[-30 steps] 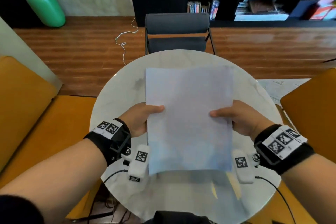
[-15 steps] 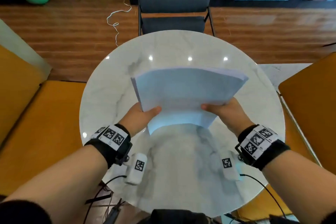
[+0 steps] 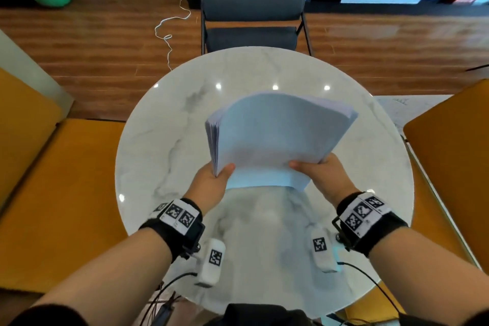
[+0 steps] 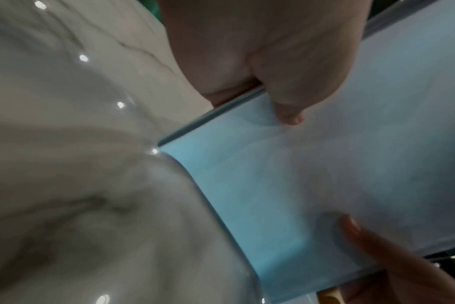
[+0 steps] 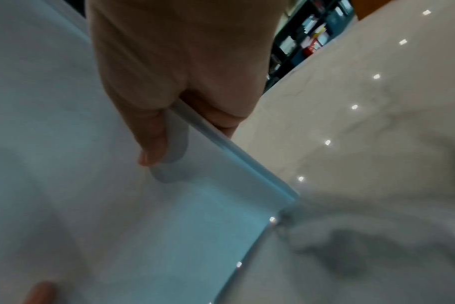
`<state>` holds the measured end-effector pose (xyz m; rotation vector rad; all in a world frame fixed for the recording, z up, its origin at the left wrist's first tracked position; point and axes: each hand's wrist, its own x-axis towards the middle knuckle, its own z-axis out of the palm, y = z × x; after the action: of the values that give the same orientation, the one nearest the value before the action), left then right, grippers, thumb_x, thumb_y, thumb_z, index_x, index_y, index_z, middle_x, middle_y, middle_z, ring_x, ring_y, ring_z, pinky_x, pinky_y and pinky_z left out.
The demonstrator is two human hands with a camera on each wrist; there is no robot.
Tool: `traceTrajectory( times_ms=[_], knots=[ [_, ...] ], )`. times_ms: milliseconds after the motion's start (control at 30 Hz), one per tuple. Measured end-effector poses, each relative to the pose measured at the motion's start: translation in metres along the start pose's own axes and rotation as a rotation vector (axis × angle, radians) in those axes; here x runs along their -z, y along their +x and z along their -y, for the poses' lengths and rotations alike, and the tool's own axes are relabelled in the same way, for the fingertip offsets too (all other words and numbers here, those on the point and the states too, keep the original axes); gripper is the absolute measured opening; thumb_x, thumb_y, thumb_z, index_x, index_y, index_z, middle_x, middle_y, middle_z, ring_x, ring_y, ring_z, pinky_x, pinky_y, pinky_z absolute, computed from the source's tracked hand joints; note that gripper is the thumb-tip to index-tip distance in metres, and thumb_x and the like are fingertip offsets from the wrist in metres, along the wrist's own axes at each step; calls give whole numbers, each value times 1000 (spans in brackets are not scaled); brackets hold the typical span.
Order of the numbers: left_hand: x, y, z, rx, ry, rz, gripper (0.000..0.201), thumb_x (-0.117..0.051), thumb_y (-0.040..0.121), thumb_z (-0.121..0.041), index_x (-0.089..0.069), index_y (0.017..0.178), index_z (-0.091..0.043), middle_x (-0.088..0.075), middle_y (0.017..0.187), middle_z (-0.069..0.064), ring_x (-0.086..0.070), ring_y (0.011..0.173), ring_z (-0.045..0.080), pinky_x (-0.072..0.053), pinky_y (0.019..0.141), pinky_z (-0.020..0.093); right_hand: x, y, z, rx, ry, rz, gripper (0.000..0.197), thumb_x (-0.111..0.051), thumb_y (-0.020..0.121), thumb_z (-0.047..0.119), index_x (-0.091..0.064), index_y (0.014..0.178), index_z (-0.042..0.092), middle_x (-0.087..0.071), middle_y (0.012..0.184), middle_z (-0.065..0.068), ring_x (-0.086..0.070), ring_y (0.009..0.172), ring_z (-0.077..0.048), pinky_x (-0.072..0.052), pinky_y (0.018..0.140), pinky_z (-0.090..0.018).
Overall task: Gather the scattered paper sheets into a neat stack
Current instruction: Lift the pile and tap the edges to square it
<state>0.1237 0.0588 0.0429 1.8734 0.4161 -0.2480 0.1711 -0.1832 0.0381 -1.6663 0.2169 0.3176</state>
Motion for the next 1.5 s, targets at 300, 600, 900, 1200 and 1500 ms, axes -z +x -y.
traceTrajectory(
  times_ms=[300, 600, 900, 1200, 1500],
  knots=[
    [74, 7, -72, -282, 549, 228, 15, -48, 97, -28, -61, 99, -23, -65, 87, -2, -59, 82, 17, -46, 73, 17, 51, -6, 116, 350, 36, 155, 37, -85, 53, 13, -74, 88, 18, -76, 85, 3, -70, 79, -13, -56, 74, -24],
    [90, -4, -137, -272, 885, 412, 27, -58, 88, -45, -65, 99, -22, -65, 83, -4, -60, 77, 16, -46, 71, 28, 34, -23, 150, 319, -515, 222, 27, -84, 61, 23, -77, 85, 13, -76, 83, -8, -68, 71, -19, -56, 81, -44],
    [106, -2, -73, -115, -217, 480, 83, -86, 60, -36, -50, 133, -21, -66, 127, -2, -61, 117, 15, -46, 103, 40, 67, -21, 110, 171, 219, 204, 31, -70, 62, 3, -74, 92, 5, -77, 91, -7, -72, 79, -23, -58, 77, -37],
    [71, -3, -39, 211, -530, 534, 34, -63, 81, -11, -65, 115, -7, -71, 115, 13, -68, 103, 29, -55, 89, 43, 52, -4, 54, -241, 155, 201, 47, -68, 69, 6, -61, 115, -2, -74, 100, -17, -72, 86, -31, -59, 72, -39],
    [43, -2, -49, -138, -133, -28, 15, -52, 95, -24, -61, 99, -36, -66, 101, -13, -64, 93, 0, -50, 85, 20, 16, -12, 56, 243, -26, -129, 23, -73, 77, 0, -70, 84, 22, -74, 76, 18, -69, 77, -1, -52, 69, -18]
  ],
)
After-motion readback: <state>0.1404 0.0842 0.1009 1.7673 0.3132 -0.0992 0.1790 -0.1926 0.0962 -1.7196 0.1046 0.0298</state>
